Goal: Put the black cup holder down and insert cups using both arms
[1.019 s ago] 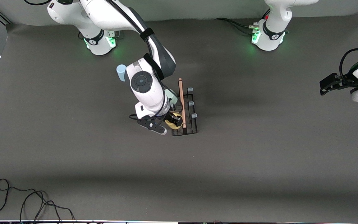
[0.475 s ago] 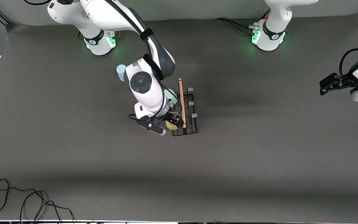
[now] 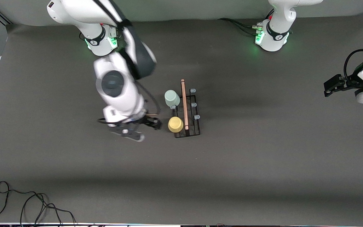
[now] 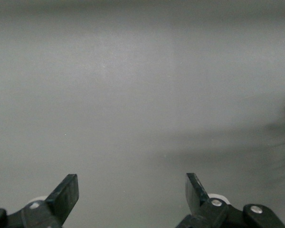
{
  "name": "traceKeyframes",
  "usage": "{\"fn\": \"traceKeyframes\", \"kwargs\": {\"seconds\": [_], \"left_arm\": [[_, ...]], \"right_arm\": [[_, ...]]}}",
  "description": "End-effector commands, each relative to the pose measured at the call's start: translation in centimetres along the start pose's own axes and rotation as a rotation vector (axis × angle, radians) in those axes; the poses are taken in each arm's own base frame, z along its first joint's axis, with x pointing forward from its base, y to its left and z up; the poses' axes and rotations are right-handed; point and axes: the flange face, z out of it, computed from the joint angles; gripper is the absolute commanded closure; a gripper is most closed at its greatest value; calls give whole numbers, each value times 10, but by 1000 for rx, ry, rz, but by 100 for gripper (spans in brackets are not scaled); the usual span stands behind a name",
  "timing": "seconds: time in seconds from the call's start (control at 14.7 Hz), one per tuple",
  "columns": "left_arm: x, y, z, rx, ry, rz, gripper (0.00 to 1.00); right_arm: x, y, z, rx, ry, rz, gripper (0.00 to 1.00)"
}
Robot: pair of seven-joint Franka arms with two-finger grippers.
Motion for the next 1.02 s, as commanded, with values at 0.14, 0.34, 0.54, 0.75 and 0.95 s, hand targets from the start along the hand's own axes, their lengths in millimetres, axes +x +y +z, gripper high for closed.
{"fn": "traceKeyframes", "kwargs": {"seconds": [0.14,0.34,0.54,0.75,0.95], "left_arm": [[1,3,-6,16,1,-14,0],[1,3,-6,16,3,-14,0],[1,2,-7,16,6,-15,0],[1,2,-7,16,6,-17,0],[1,2,-6,16,4,-16,0]], "right_arm": [[27,116,-94,-20,-92,-101,0],[42,194,-141,3,-126,-112,0],[52,240,-156,14,-141,-130,0],[53,256,-157,8,-170,-119,0],[52,254,-156,4,-174,-121,0]]}}
